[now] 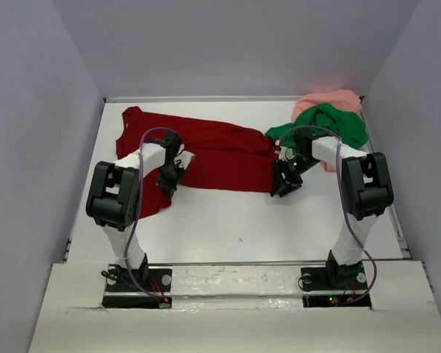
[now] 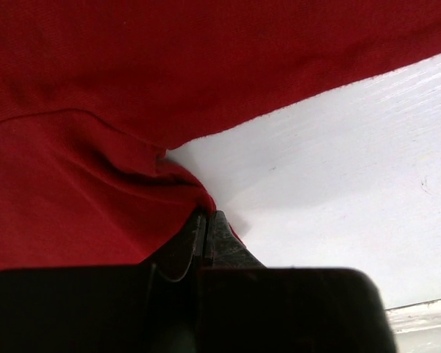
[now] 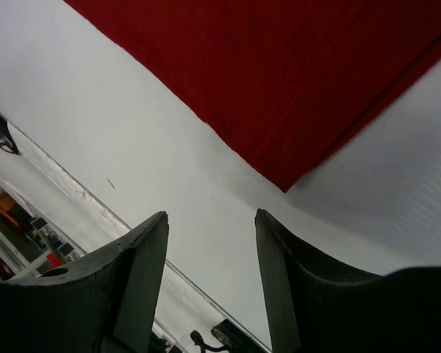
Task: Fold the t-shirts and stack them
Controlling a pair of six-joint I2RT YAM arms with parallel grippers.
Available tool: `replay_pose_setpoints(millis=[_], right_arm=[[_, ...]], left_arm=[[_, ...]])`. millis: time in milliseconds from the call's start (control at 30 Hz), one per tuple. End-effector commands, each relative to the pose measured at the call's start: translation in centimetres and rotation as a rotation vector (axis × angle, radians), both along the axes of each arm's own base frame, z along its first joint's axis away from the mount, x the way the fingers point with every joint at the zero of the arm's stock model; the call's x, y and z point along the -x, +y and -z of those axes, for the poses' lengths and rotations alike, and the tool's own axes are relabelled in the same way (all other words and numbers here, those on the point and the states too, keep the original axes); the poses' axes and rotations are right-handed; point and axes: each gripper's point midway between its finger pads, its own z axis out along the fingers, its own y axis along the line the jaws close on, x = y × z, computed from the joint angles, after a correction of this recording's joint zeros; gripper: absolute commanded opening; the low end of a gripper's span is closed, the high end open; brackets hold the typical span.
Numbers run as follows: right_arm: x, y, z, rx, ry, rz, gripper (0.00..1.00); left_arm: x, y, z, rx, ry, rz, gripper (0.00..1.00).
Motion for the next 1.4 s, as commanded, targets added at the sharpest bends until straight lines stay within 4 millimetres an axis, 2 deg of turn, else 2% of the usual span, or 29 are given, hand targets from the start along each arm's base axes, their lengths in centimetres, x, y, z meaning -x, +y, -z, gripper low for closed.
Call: replay_pose_setpoints(millis=[0, 133, 200, 433, 567, 700, 967, 1167, 1333, 1367], right_arm=[[-1.4, -0.5, -1.1, 0.013, -0.176, 0.004, 0.56], [-3.0, -2.4, -0.4, 0.134, -0.28, 0.04, 0.56], [-3.0, -2.8, -0.1, 0.156, -0.299, 0.05, 0.56], [-5.6, -2.6, -2.2, 0.135, -0.485, 0.087, 0.57], [-6.3, -2.7, -1.0, 0.154, -0.46, 0.107, 0.56], [-6.2, -2.4, 1.6, 0.156, -0.379, 0.118, 0.56], [-5.5, -1.8, 4.2, 0.154, -0.275, 0.111, 0.54], [-5.2, -0.9, 4.0, 0.12, -0.257, 0.105, 0.44], [-3.8, -1.1, 4.1, 0.124, -0.222, 0.101, 0.39], [-3.5, -0.8, 4.2, 0.124, -0.216, 0.092, 0.35]], left_arm=[[-0.6, -0.3, -2.6, 0.014, -0.063, 0.007, 0.0], [-0.6, -0.3, -2.8, 0.017, -0.069, 0.009, 0.0], [-0.6, -0.4, -2.8, 0.019, -0.068, 0.009, 0.0], [-0.5, -0.7, -3.1, 0.029, -0.075, 0.018, 0.0], [-0.6, -0.7, -3.4, 0.03, -0.086, 0.019, 0.0], [-0.7, -0.7, -3.5, 0.031, -0.089, 0.018, 0.0], [-0.6, -0.9, -3.7, 0.041, -0.089, 0.021, 0.0], [-0.6, -0.9, -3.7, 0.041, -0.089, 0.024, 0.0], [-0.7, -0.9, -3.7, 0.039, -0.09, 0.022, 0.0], [-0.6, -0.9, -3.7, 0.041, -0.089, 0.024, 0.0]])
